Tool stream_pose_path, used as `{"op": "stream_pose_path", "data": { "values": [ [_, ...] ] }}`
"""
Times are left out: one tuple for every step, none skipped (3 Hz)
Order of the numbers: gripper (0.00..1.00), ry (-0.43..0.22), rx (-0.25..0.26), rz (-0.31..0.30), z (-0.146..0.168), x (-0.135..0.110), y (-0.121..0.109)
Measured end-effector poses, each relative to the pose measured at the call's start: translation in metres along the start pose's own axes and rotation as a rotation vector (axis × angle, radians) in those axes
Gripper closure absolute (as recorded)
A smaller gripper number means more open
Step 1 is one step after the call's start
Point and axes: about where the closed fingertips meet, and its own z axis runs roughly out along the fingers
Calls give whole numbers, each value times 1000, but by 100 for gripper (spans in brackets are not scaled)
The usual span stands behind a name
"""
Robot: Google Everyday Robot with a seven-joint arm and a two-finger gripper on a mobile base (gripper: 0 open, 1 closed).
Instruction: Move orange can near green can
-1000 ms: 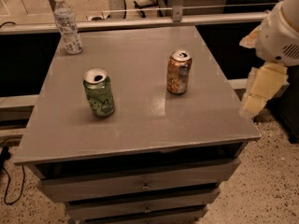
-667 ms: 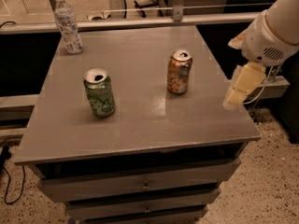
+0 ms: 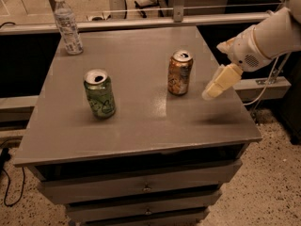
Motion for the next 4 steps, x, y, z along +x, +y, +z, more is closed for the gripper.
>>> {"op": "stream_pose_path", "data": {
  "values": [
    [0,-159,-28,74,28,-15,-6],
    [0,-294,-72,143,53,-32,-2],
    [18,-390,-112,181,70,-49,6],
    [40,-458,-127,201,79,-59,7]
  ]
}}
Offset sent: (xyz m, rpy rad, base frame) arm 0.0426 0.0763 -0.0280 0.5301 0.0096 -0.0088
